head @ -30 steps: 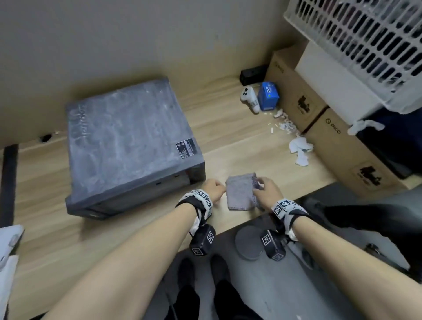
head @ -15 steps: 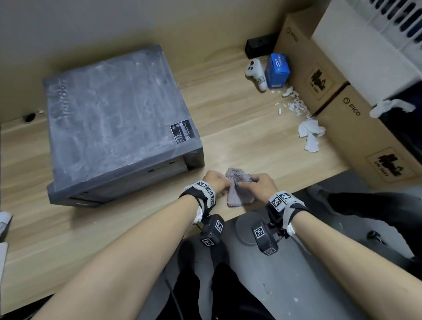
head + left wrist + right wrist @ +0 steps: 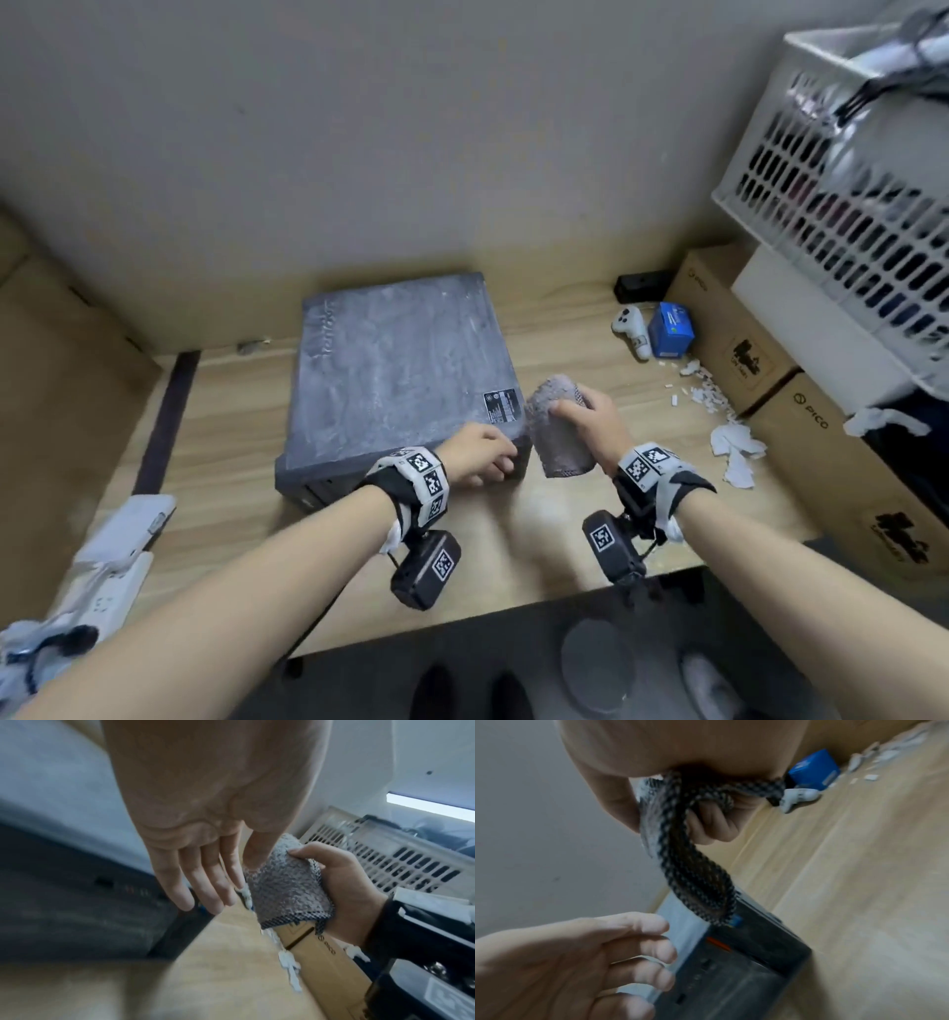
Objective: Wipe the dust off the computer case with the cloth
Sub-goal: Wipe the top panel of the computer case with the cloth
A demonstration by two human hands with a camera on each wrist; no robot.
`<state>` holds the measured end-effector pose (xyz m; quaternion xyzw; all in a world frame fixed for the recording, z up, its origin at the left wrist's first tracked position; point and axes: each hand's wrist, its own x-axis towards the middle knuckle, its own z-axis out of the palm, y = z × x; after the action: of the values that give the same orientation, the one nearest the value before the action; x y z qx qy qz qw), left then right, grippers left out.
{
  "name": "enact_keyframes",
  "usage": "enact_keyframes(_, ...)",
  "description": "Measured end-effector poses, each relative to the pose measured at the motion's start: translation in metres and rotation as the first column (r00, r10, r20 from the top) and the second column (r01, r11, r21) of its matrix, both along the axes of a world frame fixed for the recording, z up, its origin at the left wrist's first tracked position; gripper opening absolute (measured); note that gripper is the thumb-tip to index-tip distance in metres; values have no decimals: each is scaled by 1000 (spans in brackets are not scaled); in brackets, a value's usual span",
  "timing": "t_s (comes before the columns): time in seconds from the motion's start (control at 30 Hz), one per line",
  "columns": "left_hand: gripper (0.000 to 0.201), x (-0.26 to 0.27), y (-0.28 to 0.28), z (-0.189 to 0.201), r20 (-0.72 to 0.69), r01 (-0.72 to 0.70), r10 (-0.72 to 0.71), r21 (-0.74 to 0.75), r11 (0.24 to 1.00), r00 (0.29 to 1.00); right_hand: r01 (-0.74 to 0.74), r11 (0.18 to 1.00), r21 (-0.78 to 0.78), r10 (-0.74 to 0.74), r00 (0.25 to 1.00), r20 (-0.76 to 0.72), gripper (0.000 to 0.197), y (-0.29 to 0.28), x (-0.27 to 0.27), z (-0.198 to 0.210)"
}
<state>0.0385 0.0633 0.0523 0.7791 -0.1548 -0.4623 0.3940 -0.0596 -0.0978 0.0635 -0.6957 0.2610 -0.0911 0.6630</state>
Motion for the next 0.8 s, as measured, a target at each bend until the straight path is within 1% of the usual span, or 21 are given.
enact_keyframes(0.07, 11, 16, 14, 22, 63, -39, 41, -30, 999, 997, -25, 999, -27, 27, 999, 43, 32, 7, 19, 12)
enact_keyframes(0.1, 12, 24, 23, 30, 93, -72, 76, -46, 996, 993, -28, 999, -41, 31, 998, 55, 33, 9, 28, 15)
enact_keyframes(0.17, 14, 37, 41, 42, 119, -138, 145, -68, 988, 982, -33, 998, -46, 35, 999, 37, 22, 15, 41, 11)
enact_keyframes(0.2, 14, 42, 51, 46, 120, -169, 176, -72, 983, 977, -40, 998, -58, 41, 999, 11, 16, 18, 46, 6)
enact_keyframes(0.23, 15, 46, 60, 46, 122, -198, 205, -70, 978, 971, -40, 995, -94, 38, 999, -27, 14, 19, 49, -3)
enact_keyframes(0.3, 15, 50, 78, 43, 127, -253, 258, -55, 966, 958, -56, 967, -249, 18, 988, -153, 20, 19, 51, -23)
enact_keyframes(0.37, 16, 52, 94, 35, 128, -302, 305, -40, 952, 944, -118, 894, -433, -18, 954, -299, 26, 16, 50, -39)
enact_keyframes(0.4, 16, 52, 102, 31, 140, -320, 321, -30, 947, 937, -138, 851, -506, -46, 941, -335, 32, 16, 48, -44)
enact_keyframes(0.47, 15, 55, 115, 21, 201, -362, 357, -12, 932, 912, -167, 754, -635, -75, 939, -336, 52, 17, 46, -53)
enact_keyframes(0.53, 18, 59, 126, 13, 273, -428, 419, -27, 903, 866, -242, 634, -735, -45, 937, -348, 75, 18, 45, -60)
enact_keyframes(0.57, 19, 62, 132, 10, 296, -465, 457, -48, 884, 839, -296, 580, -759, -16, 927, -374, 80, 19, 46, -63)
enact_keyframes(0.6, 19, 64, 137, 7, 310, -502, 497, -71, 862, 810, -351, 536, -768, 15, 913, -407, 79, 21, 46, -67)
enact_keyframes(0.67, 19, 69, 150, 0, 321, -572, 572, -105, 814, 755, -460, 467, -755, 71, 870, -487, 71, 27, 45, -77)
enact_keyframes(0.7, 18, 70, 158, -4, 321, -608, 607, -110, 786, 727, -493, 432, -755, 85, 856, -510, 68, 31, 45, -81)
enact_keyframes(0.73, 17, 71, 166, -8, 327, -643, 640, -115, 757, 695, -505, 417, -756, 89, 850, -519, 67, 35, 44, -85)
enact_keyframes(0.8, 17, 74, 183, -16, 389, -701, 680, -111, 704, 621, -487, 431, -760, 74, 858, -508, 67, 41, 44, -91)
